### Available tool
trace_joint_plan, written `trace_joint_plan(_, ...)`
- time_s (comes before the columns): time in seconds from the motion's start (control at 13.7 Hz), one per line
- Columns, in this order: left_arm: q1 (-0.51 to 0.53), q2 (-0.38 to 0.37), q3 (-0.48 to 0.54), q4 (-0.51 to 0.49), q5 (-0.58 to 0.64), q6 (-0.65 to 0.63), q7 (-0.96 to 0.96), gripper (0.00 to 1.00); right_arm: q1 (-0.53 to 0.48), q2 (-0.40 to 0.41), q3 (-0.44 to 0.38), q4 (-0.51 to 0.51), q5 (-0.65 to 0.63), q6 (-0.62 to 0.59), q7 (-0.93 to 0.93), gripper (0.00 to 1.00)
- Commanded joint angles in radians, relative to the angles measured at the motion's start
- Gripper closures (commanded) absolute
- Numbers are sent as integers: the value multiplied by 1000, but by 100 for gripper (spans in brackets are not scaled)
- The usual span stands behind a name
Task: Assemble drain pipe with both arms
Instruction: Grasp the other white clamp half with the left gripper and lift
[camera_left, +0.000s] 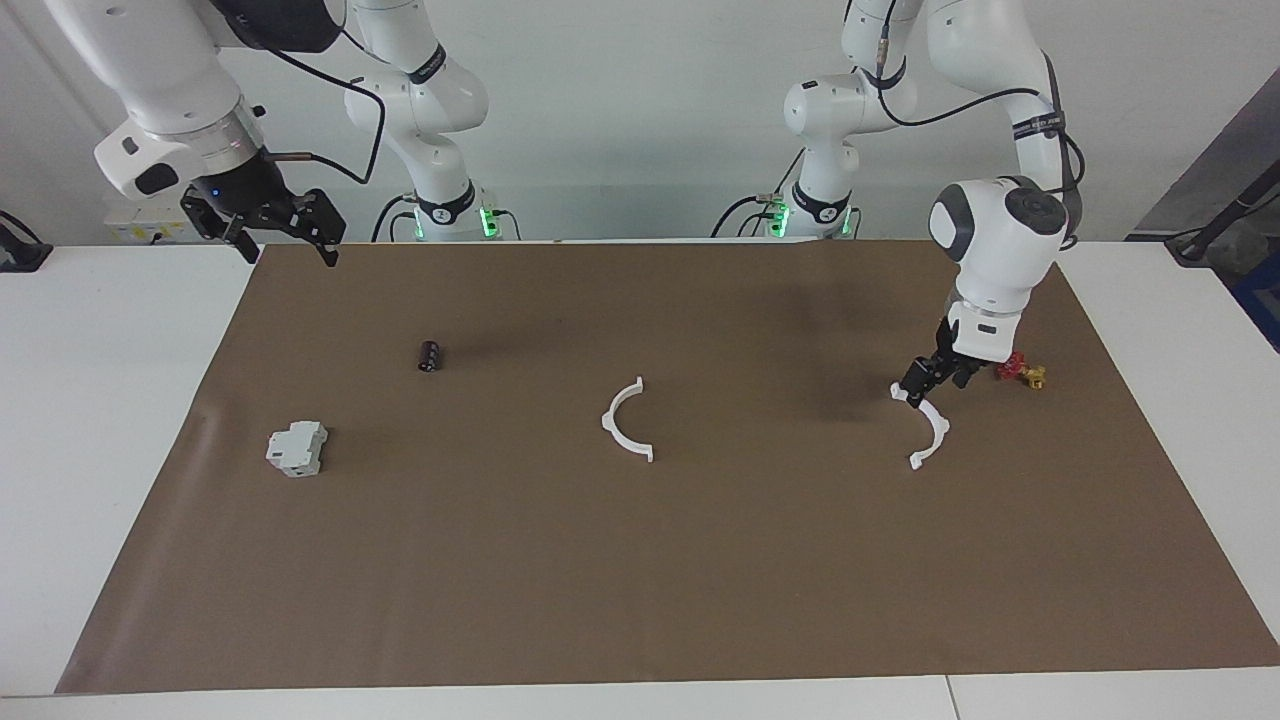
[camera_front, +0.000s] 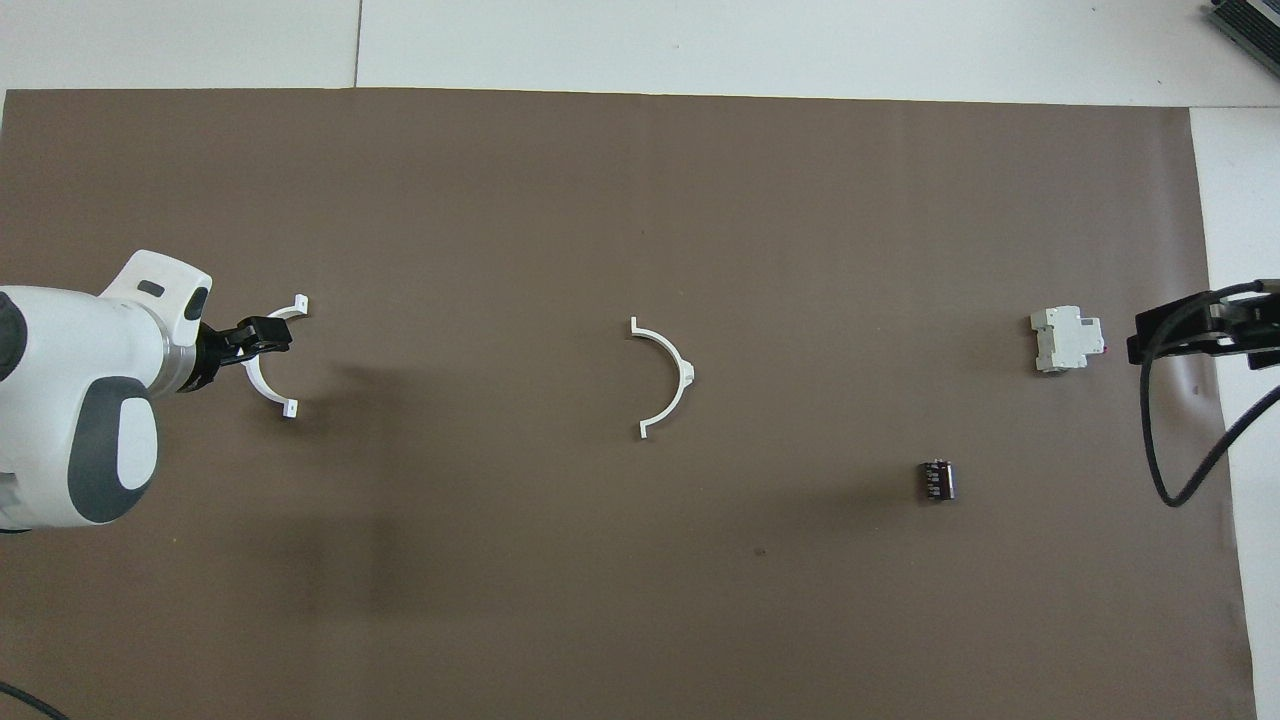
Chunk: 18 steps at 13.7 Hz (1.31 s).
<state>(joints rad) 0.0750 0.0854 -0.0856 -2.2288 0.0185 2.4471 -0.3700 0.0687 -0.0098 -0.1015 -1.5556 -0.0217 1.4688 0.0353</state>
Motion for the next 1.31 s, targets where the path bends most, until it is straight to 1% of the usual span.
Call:
trace_joint_plan(0.0, 40, 50, -8, -31, -14, 87, -9, 0, -17, 1, 5, -3, 5, -4, -12, 0)
trace_joint_plan(0.07, 43, 51, -8, -38, -14, 105, -9, 0, -15, 1, 5, -4, 3, 20, -15, 0)
trace_joint_plan(0.15, 45, 51, -8, -40, -14, 107, -7, 2, -4, 1, 5, -15, 0, 72, -17, 0)
trace_joint_plan(0.22, 45, 53, -8, -41, -14, 107, -4, 3, -3, -1, 6, -21, -9, 82, -15, 0)
trace_joint_plan(0.44, 45, 53, -8, -41, -14, 105, 9, 6, -9, -4, 6, -23, -6, 84, -17, 0)
trace_joint_plan(0.58, 45, 51, -8, -41, -14, 105, 9, 11, -13, -2, 6, -23, -4, 87, -15, 0)
trace_joint_plan(0.73, 45, 51, -8, -48, -14, 107, 13, 13, -15, -2, 6, -21, -4, 87, -17, 0)
trace_joint_plan(0.8, 43, 51, -8, -48, -14, 107, 11, 16, -15, -2, 6, -21, -4, 87, -17, 0)
trace_joint_plan(1.02, 35, 51, -8, -48, -14, 108, 8, 45, -17, -2, 6, -21, -3, 90, -17, 0)
trace_joint_plan(1.09, 34, 51, -8, -48, -14, 108, 8, 57, -17, -2, 6, -21, -1, 90, -17, 0)
trace_joint_plan(1.24, 32, 51, -8, -48, -14, 108, 9, 89, -17, -2, 5, -21, -1, 91, -17, 0)
